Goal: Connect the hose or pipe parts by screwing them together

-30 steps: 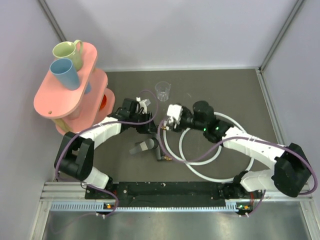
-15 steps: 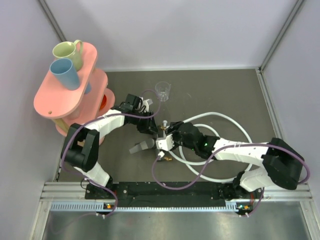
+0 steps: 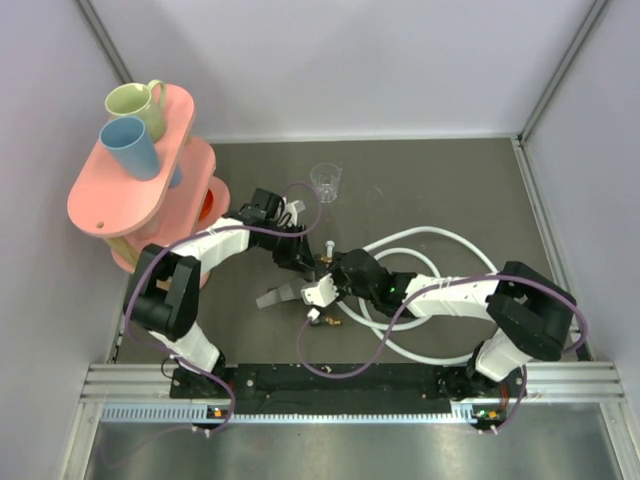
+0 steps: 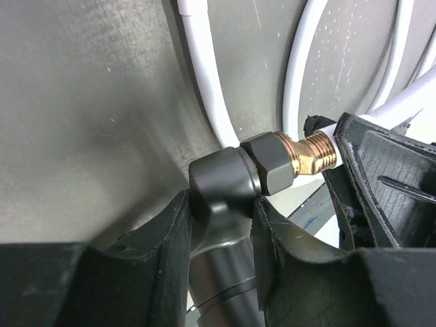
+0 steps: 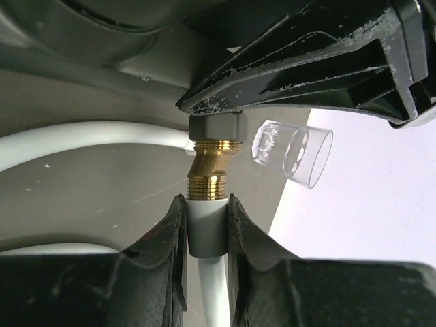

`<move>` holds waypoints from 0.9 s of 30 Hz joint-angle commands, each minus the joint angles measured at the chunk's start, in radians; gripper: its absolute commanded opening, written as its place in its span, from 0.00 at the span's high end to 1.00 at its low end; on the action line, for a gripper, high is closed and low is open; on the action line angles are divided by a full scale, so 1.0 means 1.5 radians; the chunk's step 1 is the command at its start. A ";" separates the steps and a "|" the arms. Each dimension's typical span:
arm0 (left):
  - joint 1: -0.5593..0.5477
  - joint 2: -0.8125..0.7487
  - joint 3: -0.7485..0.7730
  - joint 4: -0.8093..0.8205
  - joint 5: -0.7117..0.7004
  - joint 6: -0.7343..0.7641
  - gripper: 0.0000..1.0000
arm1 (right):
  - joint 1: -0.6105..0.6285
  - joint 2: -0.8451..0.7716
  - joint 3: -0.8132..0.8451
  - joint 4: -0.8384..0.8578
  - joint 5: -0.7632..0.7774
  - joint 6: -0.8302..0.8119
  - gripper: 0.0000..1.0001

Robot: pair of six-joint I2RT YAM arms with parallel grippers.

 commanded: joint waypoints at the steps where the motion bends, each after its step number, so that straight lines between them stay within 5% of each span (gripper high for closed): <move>1: -0.001 -0.025 -0.003 0.074 0.135 -0.046 1.00 | 0.011 0.010 0.050 0.040 -0.007 0.047 1.00; 6: -0.006 -0.075 -0.088 0.240 0.170 -0.166 1.00 | -0.002 0.043 0.143 -0.068 -0.033 0.198 1.00; 14: -0.057 -0.118 -0.179 0.418 0.135 -0.223 1.00 | -0.058 0.077 0.239 -0.149 -0.220 0.349 1.00; 27: -0.097 -0.165 -0.227 0.483 0.038 -0.216 1.00 | -0.115 0.117 0.279 -0.189 -0.341 0.469 1.00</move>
